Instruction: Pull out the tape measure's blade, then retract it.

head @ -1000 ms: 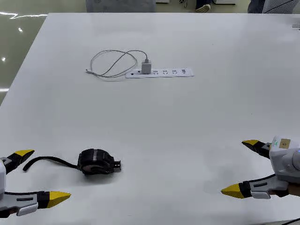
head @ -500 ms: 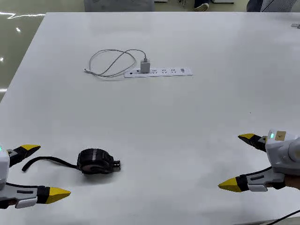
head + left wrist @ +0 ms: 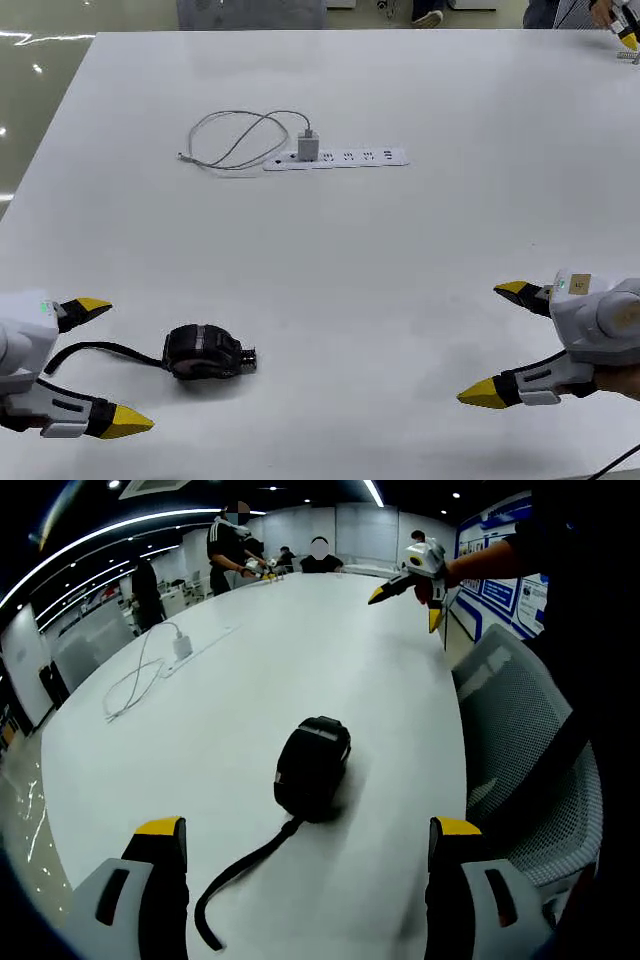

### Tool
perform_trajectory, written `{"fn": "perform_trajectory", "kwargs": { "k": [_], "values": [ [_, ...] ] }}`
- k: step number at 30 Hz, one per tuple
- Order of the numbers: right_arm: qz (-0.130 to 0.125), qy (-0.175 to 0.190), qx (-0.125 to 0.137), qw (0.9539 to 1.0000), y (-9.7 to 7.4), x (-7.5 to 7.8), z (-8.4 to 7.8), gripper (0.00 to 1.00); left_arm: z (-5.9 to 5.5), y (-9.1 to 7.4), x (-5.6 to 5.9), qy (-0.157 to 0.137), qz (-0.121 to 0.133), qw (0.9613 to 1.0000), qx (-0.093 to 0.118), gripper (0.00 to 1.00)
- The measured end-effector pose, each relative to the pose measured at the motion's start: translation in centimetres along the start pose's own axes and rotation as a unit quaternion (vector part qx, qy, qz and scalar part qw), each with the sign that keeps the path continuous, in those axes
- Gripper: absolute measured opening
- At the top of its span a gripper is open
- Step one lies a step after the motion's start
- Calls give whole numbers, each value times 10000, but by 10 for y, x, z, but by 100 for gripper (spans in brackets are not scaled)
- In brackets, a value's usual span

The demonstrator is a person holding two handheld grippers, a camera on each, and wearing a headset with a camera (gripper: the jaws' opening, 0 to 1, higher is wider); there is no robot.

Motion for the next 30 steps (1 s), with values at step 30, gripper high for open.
{"fn": "perform_trajectory", "kwargs": {
  "k": [30],
  "values": [
    [400,-483,82,9980,34,-5,37,99,38,38,-13,583,-744,9941,-532,95]
  ]
}}
Point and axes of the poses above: the centre of the closed fingertips' face, and the gripper's own axes: y roughly forward along the fingers, x roughly to its right, z roughly out of its top, the point moved 10 cm from there along -y, roughly backward along the fingers, and after that the axes turned 3 degrees about -z, right-handed, at the moved point
